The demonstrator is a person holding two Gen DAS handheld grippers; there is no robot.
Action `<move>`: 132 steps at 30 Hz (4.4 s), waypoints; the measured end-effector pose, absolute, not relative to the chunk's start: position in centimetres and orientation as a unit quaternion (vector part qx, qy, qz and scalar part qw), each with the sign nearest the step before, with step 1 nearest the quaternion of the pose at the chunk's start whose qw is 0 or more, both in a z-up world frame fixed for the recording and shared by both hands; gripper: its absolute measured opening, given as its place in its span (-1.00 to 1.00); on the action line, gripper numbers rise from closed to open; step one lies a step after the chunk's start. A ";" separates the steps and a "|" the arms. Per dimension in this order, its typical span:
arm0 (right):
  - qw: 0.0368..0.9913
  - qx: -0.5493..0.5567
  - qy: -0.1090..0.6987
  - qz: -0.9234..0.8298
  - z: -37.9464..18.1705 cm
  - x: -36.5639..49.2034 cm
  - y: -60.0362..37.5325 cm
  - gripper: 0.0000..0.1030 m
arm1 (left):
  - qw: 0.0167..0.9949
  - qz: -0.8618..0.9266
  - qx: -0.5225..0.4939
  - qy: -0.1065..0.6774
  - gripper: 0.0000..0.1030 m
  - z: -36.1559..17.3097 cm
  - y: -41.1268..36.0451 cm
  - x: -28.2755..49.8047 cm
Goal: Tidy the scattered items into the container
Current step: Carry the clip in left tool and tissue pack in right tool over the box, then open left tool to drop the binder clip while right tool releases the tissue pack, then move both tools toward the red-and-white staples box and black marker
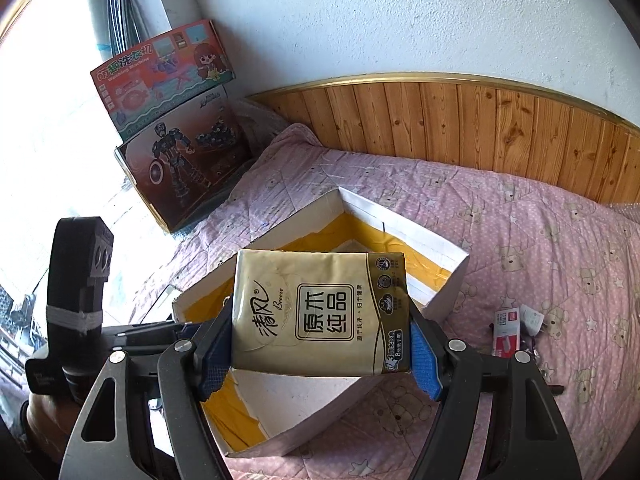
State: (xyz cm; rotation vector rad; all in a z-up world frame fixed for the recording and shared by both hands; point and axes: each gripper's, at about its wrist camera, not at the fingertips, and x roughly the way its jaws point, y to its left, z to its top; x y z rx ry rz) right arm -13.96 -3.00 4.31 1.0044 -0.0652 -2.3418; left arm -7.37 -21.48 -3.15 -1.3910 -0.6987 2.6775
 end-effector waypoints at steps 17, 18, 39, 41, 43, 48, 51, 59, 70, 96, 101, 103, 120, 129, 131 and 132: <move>0.294 0.425 -0.049 -0.855 3.3 -18.2 -5.6 0.44 | 0.033 0.853 -0.478 -0.207 -0.28 -4.9 -21.0 -7.8; 0.294 0.428 -0.051 -0.853 3.2 -18.5 -5.7 0.44 | 0.034 0.852 -0.480 -0.205 -0.28 -5.0 -20.9 -7.8; 0.295 0.484 -0.059 -0.822 0.4 -22.8 -10.2 0.44 | 0.041 0.836 -0.491 -0.240 -0.28 -6.5 -22.4 -7.6; 0.296 0.491 -0.063 -0.817 0.0 -23.2 -10.6 0.44 | 0.041 0.835 -0.492 -0.244 -0.28 -6.5 -22.4 -7.7; 0.296 0.498 -0.064 -0.812 -0.5 -23.7 -11.0 0.44 | 0.041 0.833 -0.493 -0.248 -0.28 -6.7 -22.5 -7.8; 0.295 0.513 -0.069 -0.803 -1.5 -24.7 -11.8 0.44 | 0.040 0.828 -0.494 -0.262 -0.28 -6.9 -22.8 -8.0; 0.293 0.521 -0.071 -0.799 -2.1 -25.4 -12.3 0.44 | 0.037 0.827 -0.495 -0.264 -0.28 -7.0 -22.8 -8.1; 0.284 0.542 -0.073 -0.787 -3.6 -27.2 -12.7 0.44 | -0.014 0.845 -0.500 -0.188 -0.27 -7.1 -21.8 -8.9; 0.275 0.558 -0.066 -0.780 -5.2 -28.9 -13.7 0.45 | -0.022 0.845 -0.504 -0.178 -0.27 -7.5 -21.6 -9.0; 0.287 0.554 -0.113 -0.773 -5.1 -27.7 -10.6 0.54 | -0.046 0.830 -0.491 -0.259 -0.04 -6.7 -24.6 -8.1; 0.309 0.542 -0.120 -0.772 -4.0 -26.7 -8.9 0.54 | -0.046 0.833 -0.488 -0.258 -0.04 -6.4 -24.2 -8.0; 0.321 0.528 -0.117 -0.778 -3.1 -25.9 -8.4 0.51 | -0.046 0.835 -0.484 -0.257 -0.04 -6.1 -24.0 -8.0; 0.377 0.445 -0.125 -0.803 1.9 -18.7 -1.0 0.32 | 0.010 0.894 -0.409 -0.181 -0.04 -1.3 -17.8 -7.8; 0.356 0.418 -0.155 -0.822 1.7 -15.5 6.8 0.19 | 0.091 0.905 -0.396 -0.124 -0.04 -0.1 -10.9 -8.2; 0.344 0.418 -0.174 -0.822 1.4 -15.5 8.4 0.17 | 0.105 0.903 -0.401 -0.113 -0.04 -0.3 -9.5 -8.4; 0.340 0.418 -0.181 -0.823 1.4 -15.5 9.0 0.17 | 0.111 0.901 -0.404 -0.110 -0.04 -0.5 -8.8 -8.6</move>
